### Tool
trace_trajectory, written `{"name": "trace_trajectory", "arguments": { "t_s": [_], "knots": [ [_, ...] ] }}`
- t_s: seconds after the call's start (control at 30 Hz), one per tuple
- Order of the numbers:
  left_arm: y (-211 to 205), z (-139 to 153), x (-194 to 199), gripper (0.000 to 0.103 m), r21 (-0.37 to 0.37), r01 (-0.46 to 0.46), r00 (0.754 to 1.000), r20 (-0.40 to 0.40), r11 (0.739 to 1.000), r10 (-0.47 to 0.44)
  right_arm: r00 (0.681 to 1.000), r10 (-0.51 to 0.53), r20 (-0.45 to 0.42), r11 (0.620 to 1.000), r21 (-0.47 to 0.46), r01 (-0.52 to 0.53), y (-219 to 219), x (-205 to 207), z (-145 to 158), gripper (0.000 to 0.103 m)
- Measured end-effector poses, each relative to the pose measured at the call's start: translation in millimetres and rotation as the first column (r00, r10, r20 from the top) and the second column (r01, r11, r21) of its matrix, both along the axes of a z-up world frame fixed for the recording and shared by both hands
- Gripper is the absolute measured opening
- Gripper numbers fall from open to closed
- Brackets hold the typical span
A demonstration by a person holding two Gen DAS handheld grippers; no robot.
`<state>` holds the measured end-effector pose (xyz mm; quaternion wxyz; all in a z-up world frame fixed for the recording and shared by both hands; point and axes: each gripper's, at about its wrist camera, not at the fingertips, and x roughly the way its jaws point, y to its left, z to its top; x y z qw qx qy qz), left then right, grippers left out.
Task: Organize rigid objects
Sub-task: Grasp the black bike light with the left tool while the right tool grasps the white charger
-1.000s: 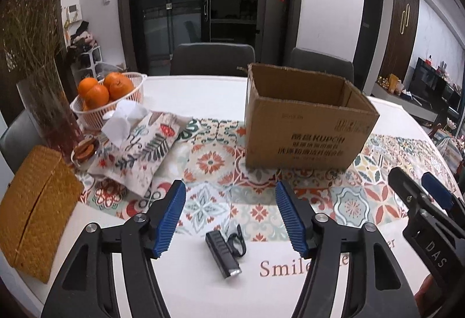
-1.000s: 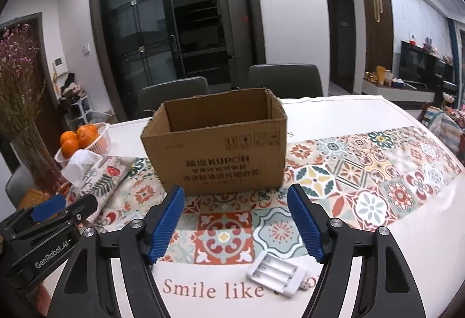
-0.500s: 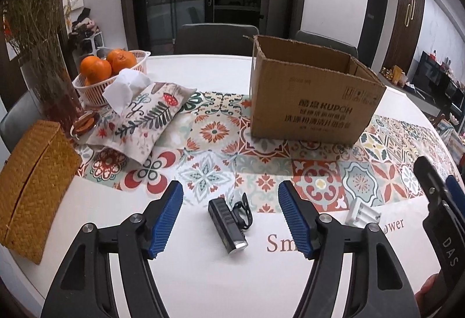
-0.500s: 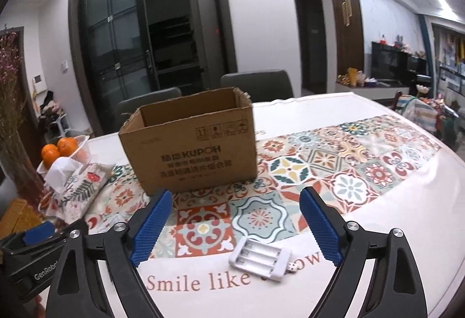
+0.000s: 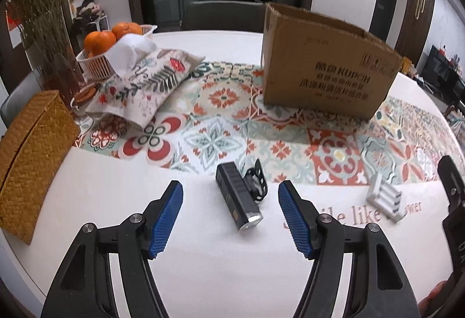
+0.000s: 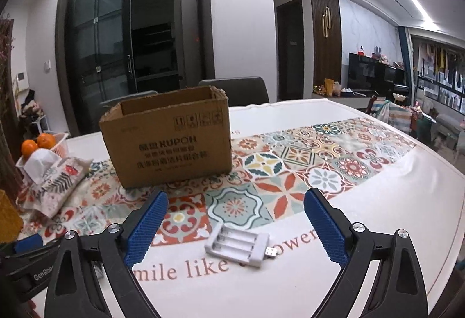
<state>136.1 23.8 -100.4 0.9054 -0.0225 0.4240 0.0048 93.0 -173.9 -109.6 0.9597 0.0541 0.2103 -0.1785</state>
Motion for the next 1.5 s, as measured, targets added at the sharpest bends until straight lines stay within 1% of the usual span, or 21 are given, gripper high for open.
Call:
{"name": "trace_trajectory", "arguments": {
  "t_s": [0.1, 0.33, 0.5, 0.73, 0.83, 0.9, 0.97, 1.03, 1.17, 1.37, 1.47, 1.5],
  "knots": [
    [1, -10, 4, 0.067, -0.011, -0.011, 1.000, -0.028, 1.000, 0.010, 1.000, -0.010, -0.023, 1.000, 0.010, 0.010, -1, 3, -6, 0.097],
    [1, -27, 15, 0.067, 0.001, -0.027, 0.997, -0.066, 1.000, 0.027, 0.993, -0.006, -0.116, 1.000, 0.025, 0.009, -3, 20, -26, 0.097],
    [-1, -34, 21, 0.067, 0.014, -0.034, 0.997, -0.076, 0.999, 0.035, 0.984, -0.012, -0.177, 0.999, 0.050, 0.021, -9, 32, -41, 0.097],
    [-2, -45, 29, 0.067, 0.024, -0.063, 0.994, -0.091, 0.998, 0.065, 0.971, -0.003, -0.239, 0.997, 0.076, 0.021, -14, 47, -58, 0.097],
    [-2, -47, 31, 0.068, 0.020, -0.070, 0.994, -0.082, 0.997, 0.071, 0.962, 0.002, -0.273, 0.996, 0.089, 0.023, -17, 54, -66, 0.097],
    [-4, -47, 32, 0.068, 0.035, -0.066, 0.995, -0.078, 0.997, 0.068, 0.957, 0.005, -0.291, 0.994, 0.103, 0.026, -19, 58, -70, 0.097],
    [-5, -47, 32, 0.068, 0.034, -0.068, 0.995, -0.075, 0.997, 0.070, 0.954, 0.004, -0.300, 0.993, 0.113, 0.031, -22, 59, -73, 0.097],
    [-4, -45, 30, 0.068, 0.010, -0.070, 0.995, -0.070, 0.998, 0.070, 0.952, 0.006, -0.306, 0.992, 0.122, 0.033, -23, 61, -74, 0.097],
    [-5, -46, 29, 0.072, -0.034, -0.065, 0.996, -0.070, 0.997, 0.063, 0.952, 0.016, -0.305, 0.989, 0.143, 0.029, -27, 62, -75, 0.097],
    [-13, -50, 36, 0.072, 0.011, -0.075, 0.995, -0.063, 0.997, 0.075, 0.948, 0.014, -0.317, 0.989, 0.145, 0.033, -31, 65, -78, 0.097],
    [-14, -55, 40, 0.072, 0.007, -0.078, 0.994, -0.080, 0.997, 0.079, 0.937, 0.018, -0.350, 0.986, 0.162, 0.042, -35, 70, -84, 0.097],
    [-15, -56, 42, 0.072, -0.003, -0.077, 0.993, -0.090, 0.997, 0.076, 0.939, 0.021, -0.344, 0.985, 0.169, 0.040, -36, 70, -84, 0.097]
  ]
}}
